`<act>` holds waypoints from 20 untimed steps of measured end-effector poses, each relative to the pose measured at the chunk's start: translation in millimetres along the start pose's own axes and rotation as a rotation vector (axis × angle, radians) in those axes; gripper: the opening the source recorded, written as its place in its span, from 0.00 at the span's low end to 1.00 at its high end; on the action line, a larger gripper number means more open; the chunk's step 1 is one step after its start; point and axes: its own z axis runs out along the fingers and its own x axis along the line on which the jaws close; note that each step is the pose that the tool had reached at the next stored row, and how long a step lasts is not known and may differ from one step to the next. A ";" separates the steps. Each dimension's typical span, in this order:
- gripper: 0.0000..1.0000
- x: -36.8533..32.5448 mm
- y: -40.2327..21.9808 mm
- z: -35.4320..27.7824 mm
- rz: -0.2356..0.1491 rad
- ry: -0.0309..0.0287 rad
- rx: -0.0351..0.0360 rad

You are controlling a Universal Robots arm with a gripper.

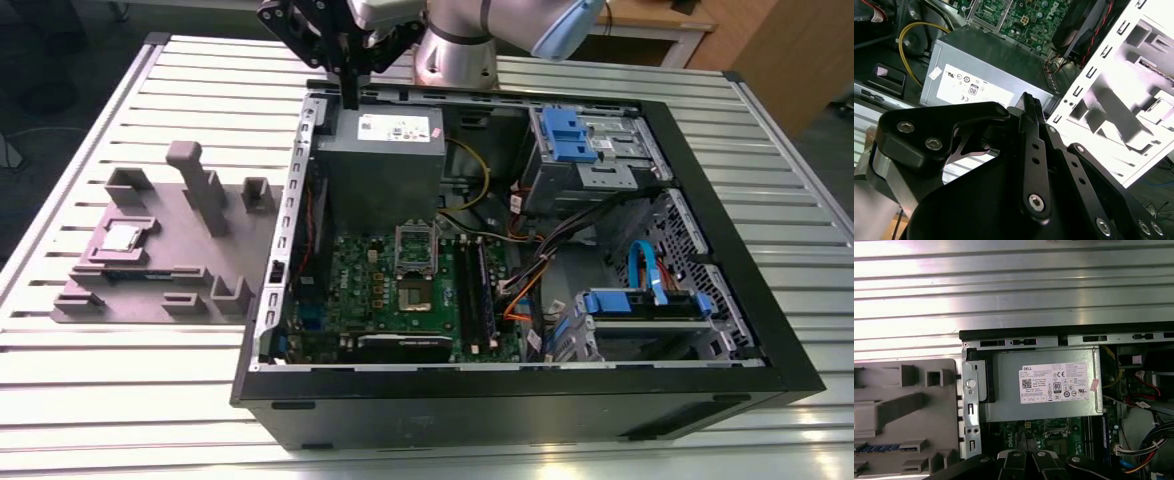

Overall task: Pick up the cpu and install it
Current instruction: 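Reach for the cpu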

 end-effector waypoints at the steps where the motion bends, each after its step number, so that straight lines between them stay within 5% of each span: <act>1: 0.11 0.4 0.0 0.0 0.000 0.0000 0.0001; 20: 0.11 4.1 -0.3 -0.1 0.000 0.0001 0.0000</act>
